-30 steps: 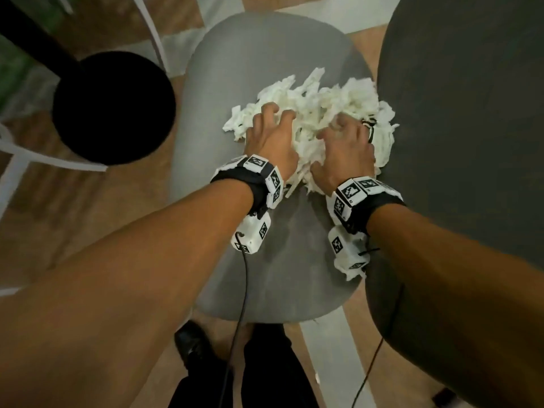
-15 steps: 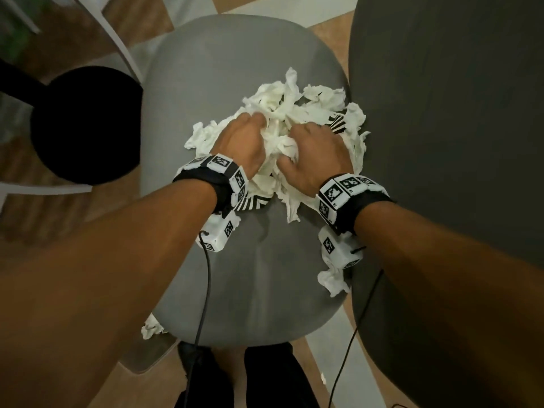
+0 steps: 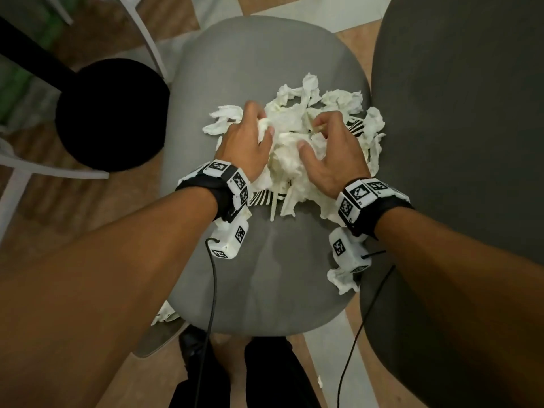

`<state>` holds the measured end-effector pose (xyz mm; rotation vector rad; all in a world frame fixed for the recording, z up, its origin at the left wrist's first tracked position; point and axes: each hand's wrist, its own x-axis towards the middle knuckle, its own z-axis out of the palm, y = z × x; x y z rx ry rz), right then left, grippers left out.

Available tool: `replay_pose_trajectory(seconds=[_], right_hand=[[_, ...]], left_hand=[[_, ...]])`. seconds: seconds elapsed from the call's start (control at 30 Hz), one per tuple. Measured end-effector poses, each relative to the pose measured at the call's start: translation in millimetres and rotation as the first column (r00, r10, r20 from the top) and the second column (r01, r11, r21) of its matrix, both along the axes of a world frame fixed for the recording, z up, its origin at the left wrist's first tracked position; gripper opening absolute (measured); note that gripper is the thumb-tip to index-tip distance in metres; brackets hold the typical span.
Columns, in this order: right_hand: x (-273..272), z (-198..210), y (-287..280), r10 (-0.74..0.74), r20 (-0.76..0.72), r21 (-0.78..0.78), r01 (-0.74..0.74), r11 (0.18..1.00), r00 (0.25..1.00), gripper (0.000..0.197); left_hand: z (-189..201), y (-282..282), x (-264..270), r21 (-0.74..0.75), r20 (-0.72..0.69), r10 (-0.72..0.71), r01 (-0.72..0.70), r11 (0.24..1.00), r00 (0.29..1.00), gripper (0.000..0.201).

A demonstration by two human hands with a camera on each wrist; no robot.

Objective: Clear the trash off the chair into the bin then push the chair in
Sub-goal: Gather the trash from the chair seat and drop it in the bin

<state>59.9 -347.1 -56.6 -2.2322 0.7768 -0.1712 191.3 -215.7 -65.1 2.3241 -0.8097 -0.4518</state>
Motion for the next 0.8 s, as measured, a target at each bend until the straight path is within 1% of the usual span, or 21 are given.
replay_pose_trajectory(seconds=[0.1,0.17,0.23,0.3,0.37,0.4,0.43,0.47,0.53,0.6,0.67,0.7,0.73,0.8], right_hand=[[0,-2,1,0.054,0.01,-0.078,-0.053,0.996,0.998,0.029],[0,-2,2,0.067,-0.027,-0.106,-0.07,0.992,0.997,0.028],[-1,1,2,0.075,-0.064,-0.123,-0.082,0.989,0.995,0.03],[-3,4,6,0.073,-0.136,-0.116,-0.089,0.989,0.988,0.03],[-3,4,15,0.087,-0.185,-0.114,-0.109,0.987,0.979,0.026],[-3,5,20,0.101,-0.179,-0.114,-0.123,0.986,0.979,0.025],[-1,7,25,0.113,-0.154,-0.108,-0.13,0.986,0.982,0.026],[1,10,30,0.12,-0.119,-0.096,-0.131,0.987,0.986,0.027],[6,18,37,0.132,-0.049,-0.066,-0.135,0.989,0.99,0.033],[9,27,45,0.161,-0.04,-0.011,-0.161,0.987,0.986,0.045],[11,32,50,0.155,-0.068,0.062,-0.151,0.987,0.986,0.055],[13,33,50,0.128,-0.075,0.094,-0.121,0.988,0.989,0.058],[14,34,50,0.105,-0.08,0.116,-0.095,0.989,0.991,0.059],[15,36,49,0.115,-0.102,0.127,-0.101,0.987,0.988,0.058]], left_hand=[[5,3,-7,-0.024,0.02,-0.013,0.013,1.0,1.0,0.024],[5,5,-13,-0.006,0.003,0.005,-0.005,1.0,1.0,0.036],[5,8,-17,0.02,-0.002,0.012,-0.012,1.0,1.0,0.039],[6,11,-20,0.019,-0.039,0.022,-0.022,1.0,0.999,0.033],[10,13,-24,-0.031,-0.097,0.039,-0.042,0.999,0.995,0.018],[13,13,-27,-0.062,-0.132,0.049,-0.058,0.996,0.99,0.009],[16,13,-30,-0.085,-0.166,0.059,-0.074,0.994,0.984,0.008],[19,13,-33,-0.101,-0.19,0.068,-0.088,0.991,0.979,0.016],[25,16,-34,-0.133,-0.18,0.08,-0.105,0.986,0.98,0.027],[28,20,-31,-0.181,-0.146,0.106,-0.132,0.975,0.984,0.021],[26,25,-26,-0.209,-0.16,0.158,-0.19,0.959,0.974,0.013],[25,29,-24,-0.187,-0.174,0.198,-0.229,0.955,0.965,0.016],[24,33,-23,-0.153,-0.19,0.247,-0.277,0.949,0.95,0.023],[21,43,-23,-0.132,-0.246,0.334,-0.373,0.918,0.91,0.04]])
